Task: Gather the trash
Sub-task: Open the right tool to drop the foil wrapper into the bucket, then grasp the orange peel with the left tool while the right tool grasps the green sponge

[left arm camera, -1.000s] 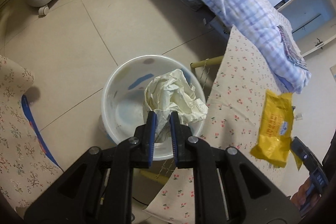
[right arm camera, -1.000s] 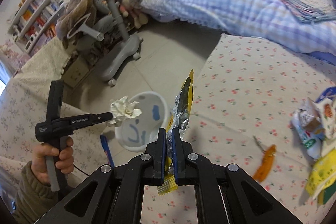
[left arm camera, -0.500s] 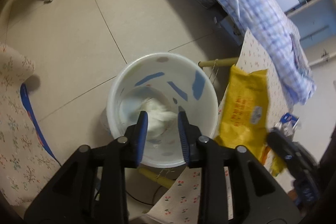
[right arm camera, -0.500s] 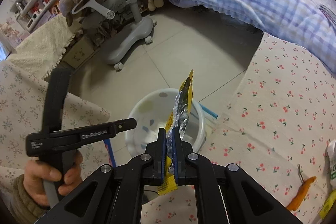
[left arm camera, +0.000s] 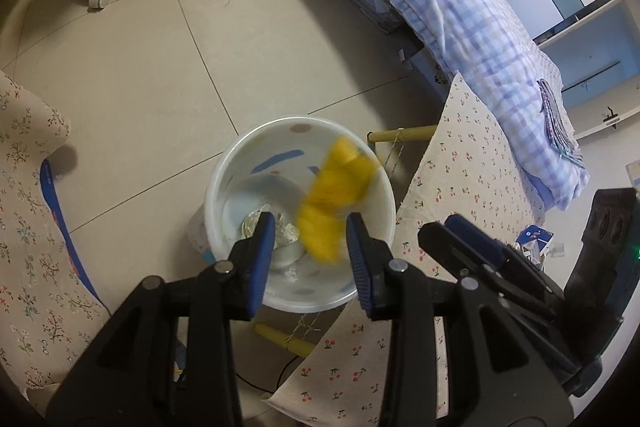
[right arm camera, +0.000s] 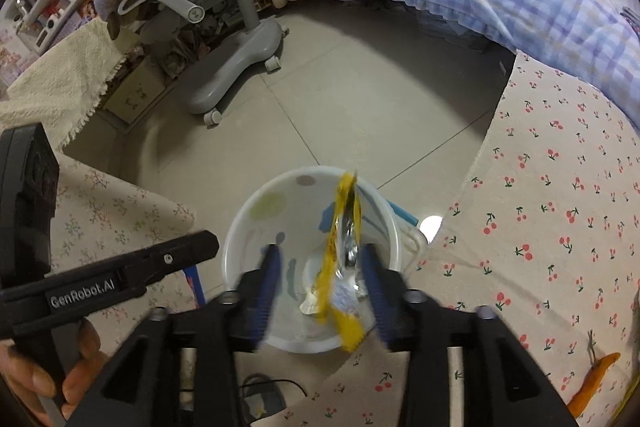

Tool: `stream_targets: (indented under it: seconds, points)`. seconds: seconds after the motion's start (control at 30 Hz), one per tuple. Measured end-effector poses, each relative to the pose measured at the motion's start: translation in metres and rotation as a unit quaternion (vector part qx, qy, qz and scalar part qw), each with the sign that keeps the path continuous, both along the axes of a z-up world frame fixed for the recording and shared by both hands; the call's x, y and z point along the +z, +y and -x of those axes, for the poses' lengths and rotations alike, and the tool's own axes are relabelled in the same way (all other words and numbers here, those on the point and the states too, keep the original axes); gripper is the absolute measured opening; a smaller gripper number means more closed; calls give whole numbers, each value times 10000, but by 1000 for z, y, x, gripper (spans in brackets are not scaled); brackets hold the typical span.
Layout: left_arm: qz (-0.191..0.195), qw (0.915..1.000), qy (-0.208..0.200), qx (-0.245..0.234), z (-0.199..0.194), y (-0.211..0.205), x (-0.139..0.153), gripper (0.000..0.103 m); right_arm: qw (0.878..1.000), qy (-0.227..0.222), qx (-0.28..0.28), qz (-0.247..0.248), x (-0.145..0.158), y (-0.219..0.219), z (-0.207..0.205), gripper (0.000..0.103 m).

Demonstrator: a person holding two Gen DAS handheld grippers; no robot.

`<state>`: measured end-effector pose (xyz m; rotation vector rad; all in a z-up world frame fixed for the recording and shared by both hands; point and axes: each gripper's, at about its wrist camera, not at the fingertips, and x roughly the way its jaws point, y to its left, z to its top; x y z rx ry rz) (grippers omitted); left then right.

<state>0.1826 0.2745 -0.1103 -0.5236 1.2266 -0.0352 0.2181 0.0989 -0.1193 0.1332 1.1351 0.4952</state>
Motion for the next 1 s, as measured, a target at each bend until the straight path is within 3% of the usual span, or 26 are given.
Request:
stream_targets:
  seconds: [0.23,0.43,0.63,0.8,1.0]
  points:
    - [-59,9999,-113,-9,6,-10,10,39,9996,-284,-70,-13,25,-16,11,54]
    - [-110,9990,-362,-238,15,-39,26,38,9968,-647,-458,-57,62,-69,31,54]
    - [-167,9951,-568,-792,27,-89,35,39,9876,-1128,-1065,-235,108,-150,67,60]
    - [-239,9877,-751,-1353,39,-143,39,40,9702,-1533,-1876,-82,137,-240,99,67]
    - [-352,9726,-889,-2121,52,-218,34,47,9519,-1115,-2856,6,124,-334,118,68]
